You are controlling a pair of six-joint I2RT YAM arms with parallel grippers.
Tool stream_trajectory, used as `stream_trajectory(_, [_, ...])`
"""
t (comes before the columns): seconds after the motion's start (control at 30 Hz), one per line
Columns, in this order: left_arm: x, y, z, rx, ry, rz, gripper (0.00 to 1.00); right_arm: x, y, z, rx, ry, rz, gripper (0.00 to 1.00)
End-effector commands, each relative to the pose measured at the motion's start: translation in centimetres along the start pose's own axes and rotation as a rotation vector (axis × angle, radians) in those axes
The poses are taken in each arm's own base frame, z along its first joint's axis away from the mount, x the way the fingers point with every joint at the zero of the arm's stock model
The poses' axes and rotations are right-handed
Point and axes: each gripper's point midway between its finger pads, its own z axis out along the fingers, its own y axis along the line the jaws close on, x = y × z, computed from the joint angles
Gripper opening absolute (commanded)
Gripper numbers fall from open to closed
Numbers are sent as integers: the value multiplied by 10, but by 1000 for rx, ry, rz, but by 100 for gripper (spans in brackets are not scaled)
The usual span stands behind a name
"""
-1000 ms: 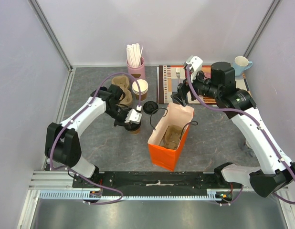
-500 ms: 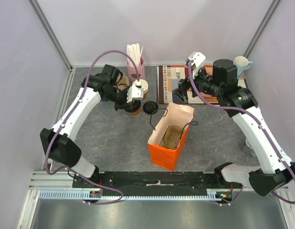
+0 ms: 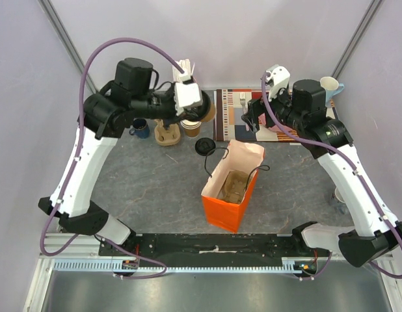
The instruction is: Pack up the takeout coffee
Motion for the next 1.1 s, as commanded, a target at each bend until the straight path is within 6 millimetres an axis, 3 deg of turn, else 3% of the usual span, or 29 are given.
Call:
stream_trajectory(0.0, [-38, -30, -6, 34, -63, 1, 2, -16, -24, -18, 160, -65, 64, 98])
stream_trajectory(0.13, [-61, -58, -3, 103, -98, 60, 2, -5, -52, -29, 322, -52, 144, 98])
stream_trajectory(0.2, [-71, -66, -3, 120, -121, 83, 2, -1, -56, -32, 338, -51, 164, 98])
stream_trajectory(0.33, [-87, -103, 1, 218, -143, 127, 2, 6, -57, -35, 345, -39, 175, 98])
stream_trajectory(0.47, [-73, -135, 11, 337, -77, 98, 2, 10, -57, -39, 352, -31, 175, 98])
stream_trajectory(0.6, [-51, -137, 20, 348, 9, 104, 2, 10, -55, -44, 349, -33, 167, 98])
stream_trajectory(0.87, [-58, -179, 10, 535, -35, 124, 2, 20, -53, -42, 339, -9, 161, 98])
stream_trajectory(1.07, [-29, -190, 27, 605, 77, 108, 2, 21, -51, -41, 325, -7, 151, 98])
